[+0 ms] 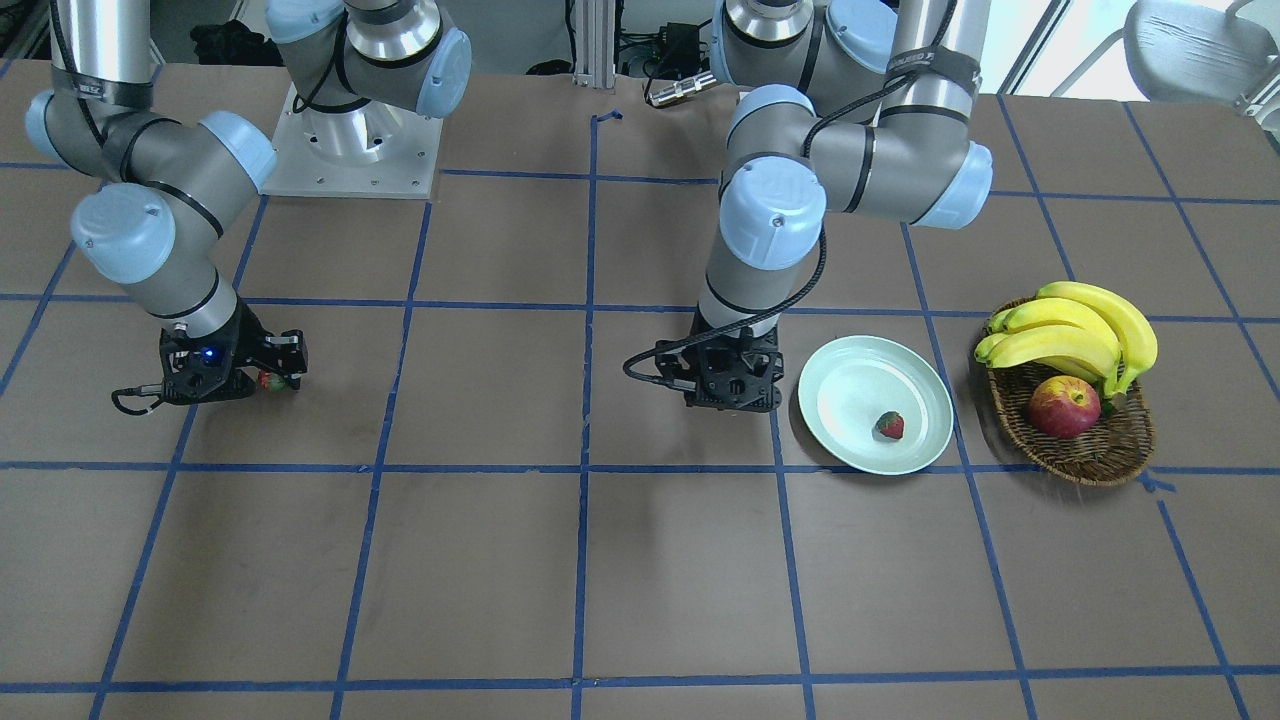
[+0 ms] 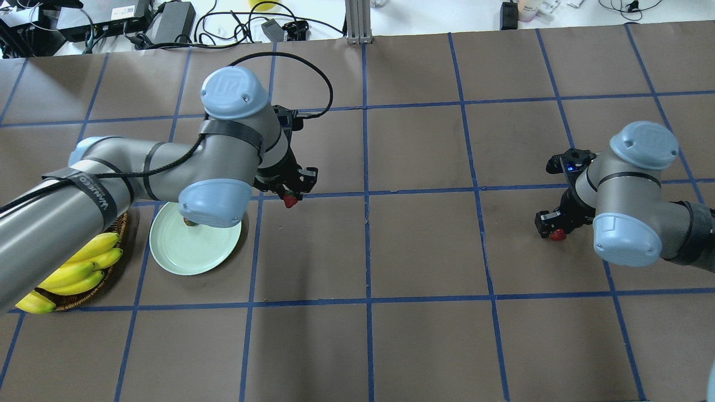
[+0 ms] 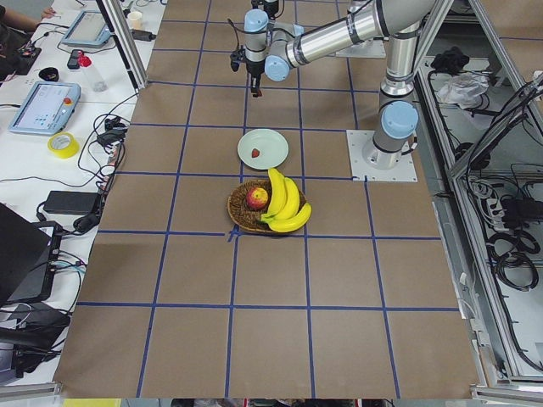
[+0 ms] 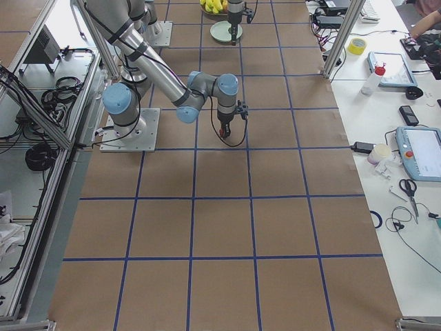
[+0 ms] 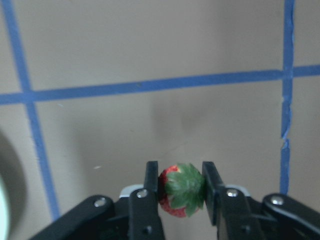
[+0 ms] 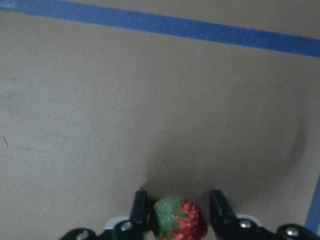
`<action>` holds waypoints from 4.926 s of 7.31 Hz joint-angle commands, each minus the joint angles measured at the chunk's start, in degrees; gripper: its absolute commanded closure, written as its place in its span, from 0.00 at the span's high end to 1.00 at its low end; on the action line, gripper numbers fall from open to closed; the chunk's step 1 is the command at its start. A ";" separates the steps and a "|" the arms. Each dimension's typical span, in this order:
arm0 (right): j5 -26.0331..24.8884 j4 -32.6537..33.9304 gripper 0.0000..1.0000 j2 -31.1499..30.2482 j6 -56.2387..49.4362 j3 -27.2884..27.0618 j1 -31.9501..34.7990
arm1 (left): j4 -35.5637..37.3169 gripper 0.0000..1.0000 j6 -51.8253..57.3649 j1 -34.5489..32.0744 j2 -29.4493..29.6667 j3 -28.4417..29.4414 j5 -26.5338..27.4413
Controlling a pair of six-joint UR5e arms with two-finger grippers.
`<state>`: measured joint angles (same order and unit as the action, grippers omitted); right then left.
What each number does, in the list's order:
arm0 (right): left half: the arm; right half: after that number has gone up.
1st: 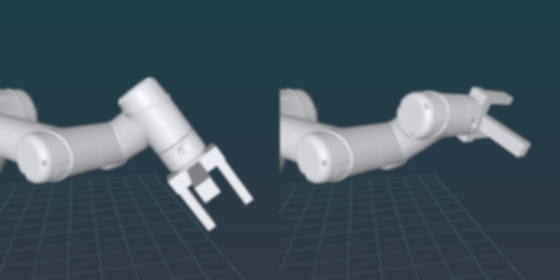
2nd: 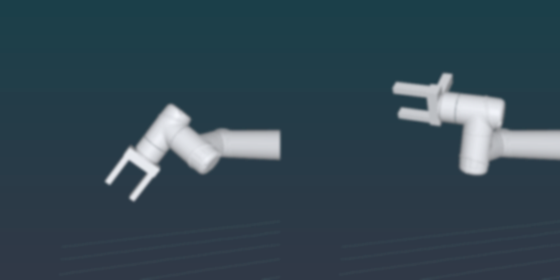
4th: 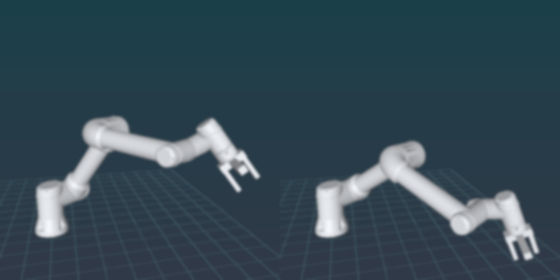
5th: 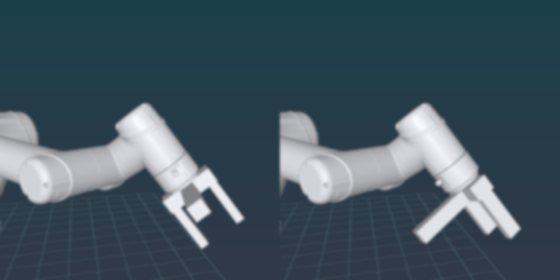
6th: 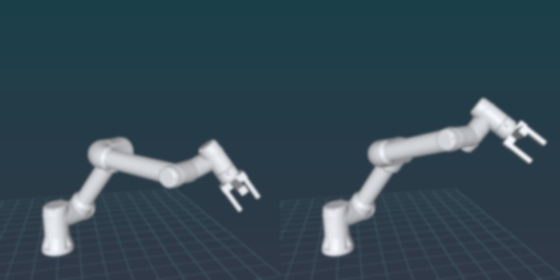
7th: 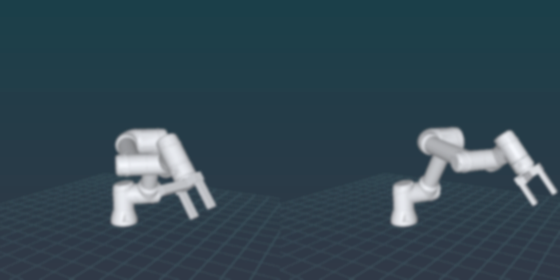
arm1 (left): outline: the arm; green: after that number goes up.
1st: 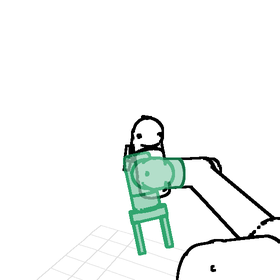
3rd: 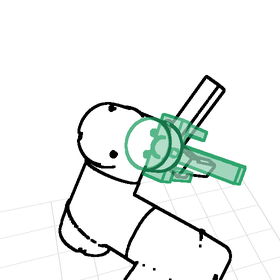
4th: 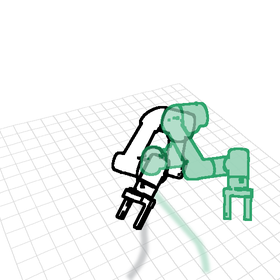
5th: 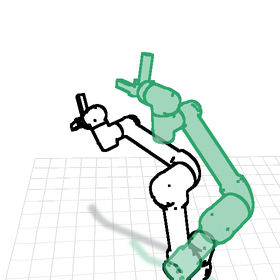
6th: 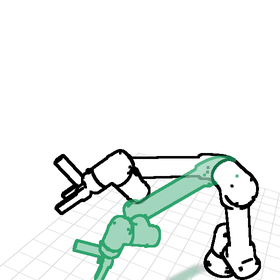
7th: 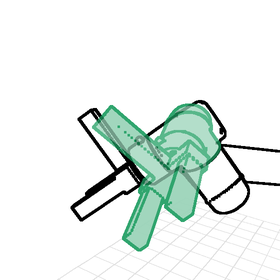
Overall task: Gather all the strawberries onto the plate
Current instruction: 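Release the strawberry onto the plate with left gripper while right lifts the last, then set the last strawberry at the table center with the right gripper and open it, then grasp the center strawberry with the left gripper while the right arm withdraws to rest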
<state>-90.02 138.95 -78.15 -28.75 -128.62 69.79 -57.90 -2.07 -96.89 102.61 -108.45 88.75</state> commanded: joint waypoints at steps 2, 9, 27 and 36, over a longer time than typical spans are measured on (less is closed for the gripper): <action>-0.24 -1.13 0.12 -0.16 1.15 0.21 0.26 | -2.75 0.00 17.49 17.65 -1.80 -4.99 -0.41; 4.23 -10.36 0.13 4.82 58.73 15.64 37.13 | 3.58 0.88 22.02 21.83 1.54 -9.50 -0.77; 0.29 -34.51 1.00 -5.31 37.89 31.23 22.76 | 3.04 0.95 -19.86 -7.75 -0.77 -4.40 -1.83; 0.55 -42.98 1.00 -13.96 34.82 40.03 22.76 | 10.09 0.68 -25.70 -11.92 9.27 -4.75 -0.33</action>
<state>-89.68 95.37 -91.82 6.26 -87.29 92.55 -47.84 -27.71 -108.81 111.75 -113.14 88.38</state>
